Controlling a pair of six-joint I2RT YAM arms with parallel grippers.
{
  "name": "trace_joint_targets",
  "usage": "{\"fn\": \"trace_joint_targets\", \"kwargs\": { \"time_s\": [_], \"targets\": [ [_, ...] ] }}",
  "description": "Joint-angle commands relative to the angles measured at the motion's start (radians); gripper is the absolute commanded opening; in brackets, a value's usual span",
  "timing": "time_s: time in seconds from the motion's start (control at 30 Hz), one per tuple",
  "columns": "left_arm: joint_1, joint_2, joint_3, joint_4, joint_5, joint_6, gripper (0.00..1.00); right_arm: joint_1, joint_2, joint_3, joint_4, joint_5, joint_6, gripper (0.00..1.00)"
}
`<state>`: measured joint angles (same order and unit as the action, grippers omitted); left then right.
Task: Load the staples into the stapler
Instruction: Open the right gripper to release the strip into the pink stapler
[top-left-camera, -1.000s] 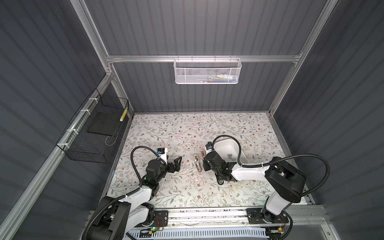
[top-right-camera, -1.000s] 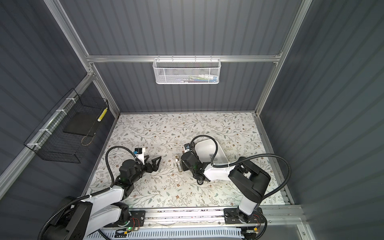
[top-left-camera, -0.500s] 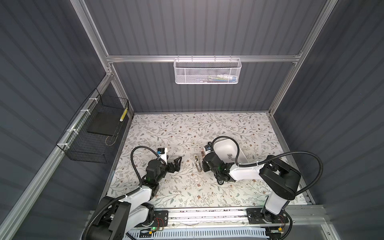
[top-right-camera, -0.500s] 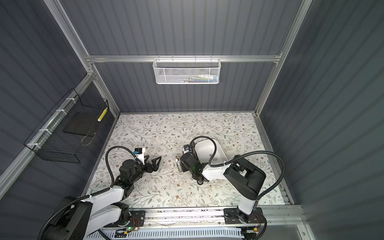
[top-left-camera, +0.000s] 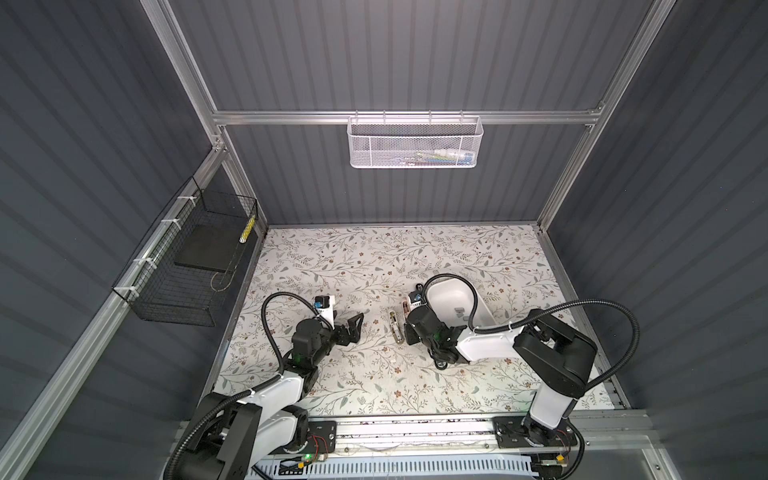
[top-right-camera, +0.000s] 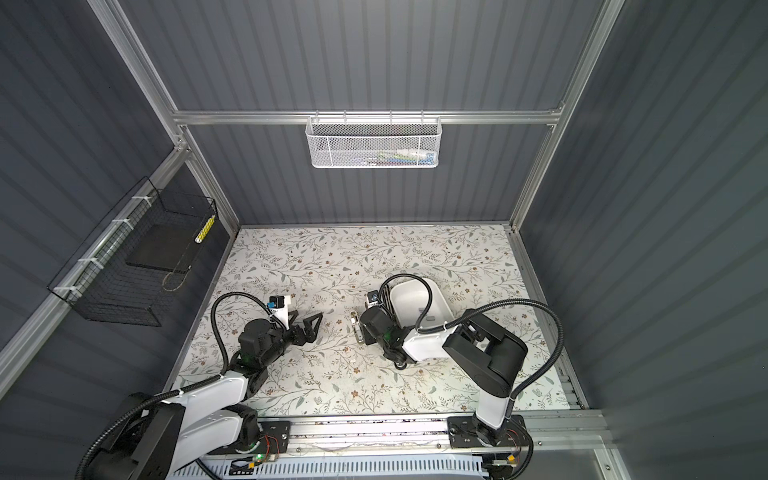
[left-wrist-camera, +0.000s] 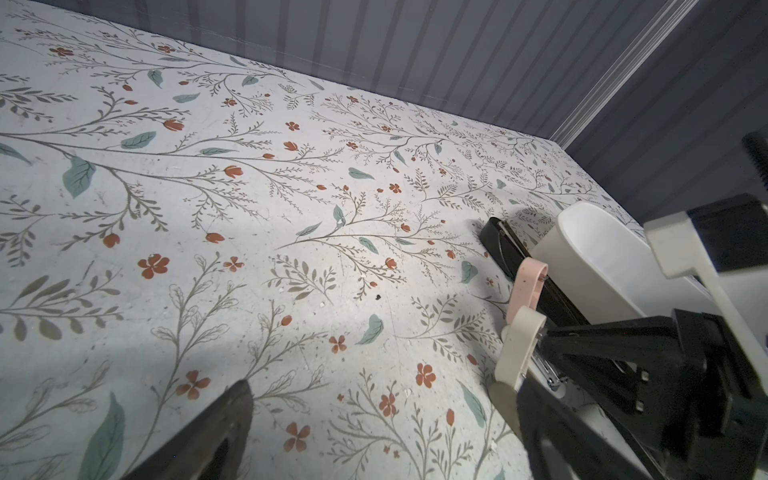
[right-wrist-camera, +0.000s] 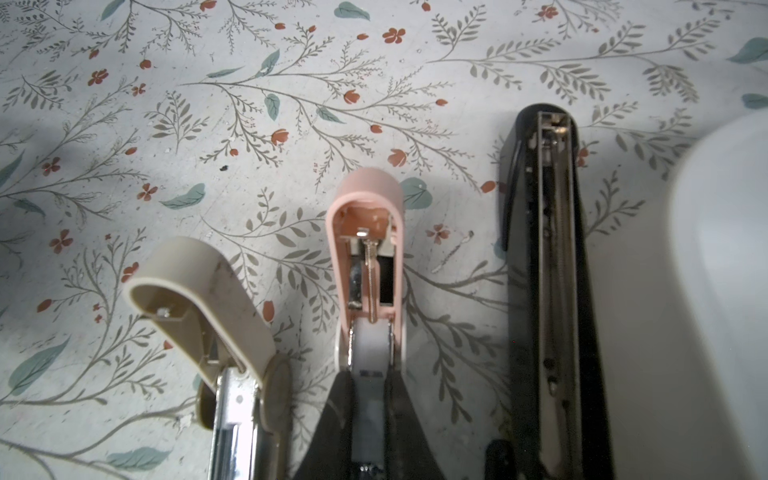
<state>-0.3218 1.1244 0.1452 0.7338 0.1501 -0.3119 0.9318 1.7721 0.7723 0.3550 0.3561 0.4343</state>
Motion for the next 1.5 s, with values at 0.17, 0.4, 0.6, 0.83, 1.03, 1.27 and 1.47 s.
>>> {"fn": "trace_joint_targets", "kwargs": {
  "time_s": [0.17, 0.4, 0.6, 0.83, 1.03, 1.27, 1.47],
  "targets": [
    [-0.005, 0.007, 0.021, -0.004, -0.002, -0.005, 0.99, -0.004, 0.015, 0.002, -0.008, 0.007, 0.013, 0.00],
    [-0.005, 0.008, 0.023, -0.004, -0.001, -0.005, 0.99, -0.001, -0.001, -0.001, -0.044, -0.002, 0.039, 0.00],
    [-0.005, 0.009, 0.022, -0.004, 0.000, -0.003, 0.99, 0.017, -0.011, -0.013, -0.077, 0.010, 0.065, 0.00],
    [-0.005, 0.011, 0.022, -0.004, 0.002, -0.005, 0.99, 0.032, -0.031, -0.024, -0.099, 0.027, 0.079, 0.00],
    [-0.006, 0.014, 0.024, -0.004, 0.002, -0.005, 0.99, 0.042, -0.037, -0.022, -0.109, 0.038, 0.081, 0.03],
    [-0.006, 0.015, 0.026, -0.004, 0.002, -0.006, 0.99, 0.042, -0.053, -0.019, -0.123, 0.044, 0.081, 0.29],
    [-0.006, 0.015, 0.026, -0.004, 0.003, -0.004, 0.99, 0.044, -0.102, -0.019, -0.137, 0.045, 0.073, 0.38]
  ]
}}
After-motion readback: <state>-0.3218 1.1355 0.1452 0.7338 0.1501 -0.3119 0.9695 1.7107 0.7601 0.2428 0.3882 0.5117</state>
